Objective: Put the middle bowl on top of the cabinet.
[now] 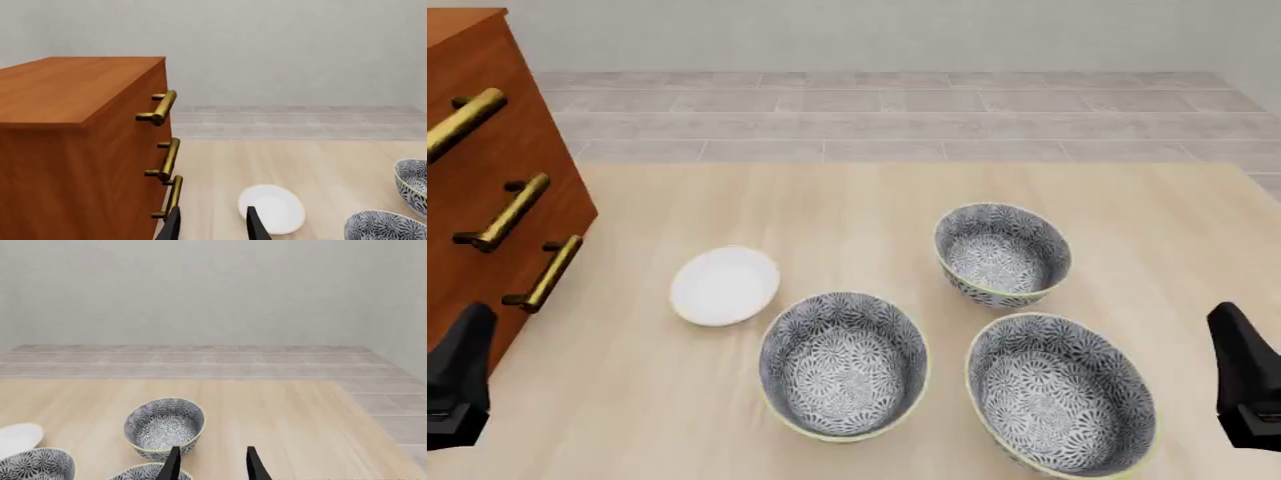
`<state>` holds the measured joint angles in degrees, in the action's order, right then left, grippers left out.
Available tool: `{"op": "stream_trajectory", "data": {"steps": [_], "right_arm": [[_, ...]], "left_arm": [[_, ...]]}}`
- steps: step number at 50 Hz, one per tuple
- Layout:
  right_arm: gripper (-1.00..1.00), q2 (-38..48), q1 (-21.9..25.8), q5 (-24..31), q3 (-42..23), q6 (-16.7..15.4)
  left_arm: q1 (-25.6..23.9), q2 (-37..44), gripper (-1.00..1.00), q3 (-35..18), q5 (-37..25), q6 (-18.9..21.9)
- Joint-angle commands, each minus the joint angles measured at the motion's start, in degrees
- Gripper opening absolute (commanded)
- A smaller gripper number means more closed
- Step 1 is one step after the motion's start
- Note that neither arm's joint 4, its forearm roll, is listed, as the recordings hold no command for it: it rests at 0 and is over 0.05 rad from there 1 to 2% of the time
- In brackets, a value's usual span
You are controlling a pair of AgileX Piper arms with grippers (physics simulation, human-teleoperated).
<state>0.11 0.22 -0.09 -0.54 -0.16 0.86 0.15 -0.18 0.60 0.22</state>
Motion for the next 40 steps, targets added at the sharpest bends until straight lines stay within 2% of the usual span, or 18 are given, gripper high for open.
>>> {"op": "stream_trajectory", "data": {"steps": [1, 15, 21, 22, 24, 29, 30, 33, 40], "right_arm": [[1.00, 0.40, -0.71, -0.37, 0.17, -0.02], [1.00, -0.04, -1.20, 0.13, -0.20, -1.04], [1.00, -0.06, -1.54, 0.25, -0.24, -1.21], [1.00, -0.06, -1.59, 0.26, -0.21, -1.24], [1.00, -0.05, -1.62, 0.32, -0.14, -1.20], [1.00, -0.04, -1.72, 0.42, 0.01, -1.07], [1.00, -0.03, -1.81, 0.47, -0.04, -1.06], [1.00, -0.02, -2.09, 0.57, -0.16, -0.97], [1.00, 0.11, -2.37, 0.85, -0.01, -0.64]], "left_arm": [[-0.87, 0.23, 1.00, -0.51, -0.39, 0.63], [-1.77, 0.99, 1.00, -2.08, -2.63, 0.78], [-4.12, 12.98, 1.00, -3.19, 2.77, -0.39], [-4.49, 12.90, 1.00, -3.62, 2.11, -0.52], [-4.26, 17.48, 1.00, -4.13, 3.74, 0.63], [-7.91, 22.95, 1.00, -6.85, 2.77, 0.15], [-7.66, 23.86, 1.00, -7.14, 2.80, 1.17], [-9.35, 30.05, 1.00, -8.40, 3.92, 0.80], [-10.95, 36.66, 1.00, -11.93, 1.92, 2.01]]}}
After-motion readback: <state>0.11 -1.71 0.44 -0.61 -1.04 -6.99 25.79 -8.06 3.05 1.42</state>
